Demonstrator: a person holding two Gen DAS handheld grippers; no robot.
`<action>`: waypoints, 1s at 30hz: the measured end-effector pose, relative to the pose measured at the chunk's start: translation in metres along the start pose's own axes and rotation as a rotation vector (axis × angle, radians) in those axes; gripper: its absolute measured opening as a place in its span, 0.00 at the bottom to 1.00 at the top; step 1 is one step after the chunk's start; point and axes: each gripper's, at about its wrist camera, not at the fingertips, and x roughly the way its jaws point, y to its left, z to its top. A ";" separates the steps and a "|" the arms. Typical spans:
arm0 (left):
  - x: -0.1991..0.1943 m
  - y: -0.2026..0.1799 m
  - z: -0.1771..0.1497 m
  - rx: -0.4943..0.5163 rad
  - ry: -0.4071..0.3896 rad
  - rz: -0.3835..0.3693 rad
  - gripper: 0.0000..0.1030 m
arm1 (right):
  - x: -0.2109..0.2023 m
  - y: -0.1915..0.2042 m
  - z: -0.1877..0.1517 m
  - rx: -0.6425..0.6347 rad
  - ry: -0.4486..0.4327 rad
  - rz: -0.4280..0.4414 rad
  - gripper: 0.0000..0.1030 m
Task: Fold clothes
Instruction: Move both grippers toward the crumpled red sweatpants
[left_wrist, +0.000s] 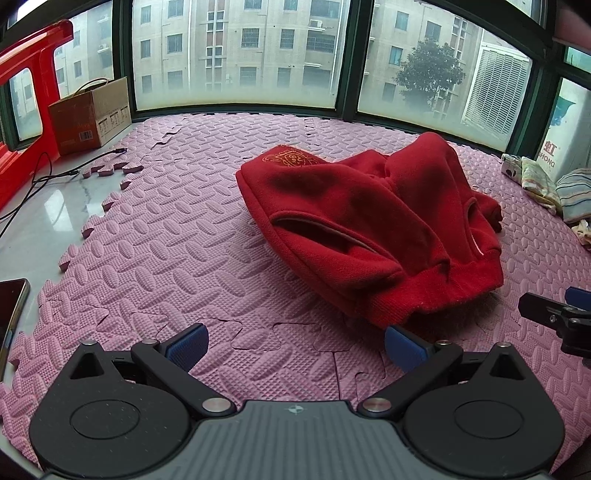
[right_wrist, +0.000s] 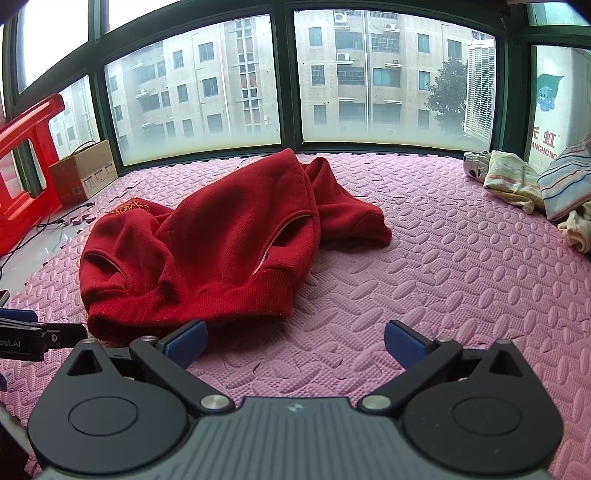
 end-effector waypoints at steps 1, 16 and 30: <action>-0.001 -0.001 0.000 0.002 0.003 0.000 1.00 | 0.000 0.001 -0.001 -0.001 0.002 0.002 1.00; -0.008 -0.014 -0.008 0.020 0.030 -0.013 1.00 | -0.006 0.007 -0.009 0.000 0.019 0.034 1.00; -0.009 -0.020 -0.008 0.030 0.041 -0.026 1.00 | -0.005 0.012 -0.012 0.001 0.038 0.054 1.00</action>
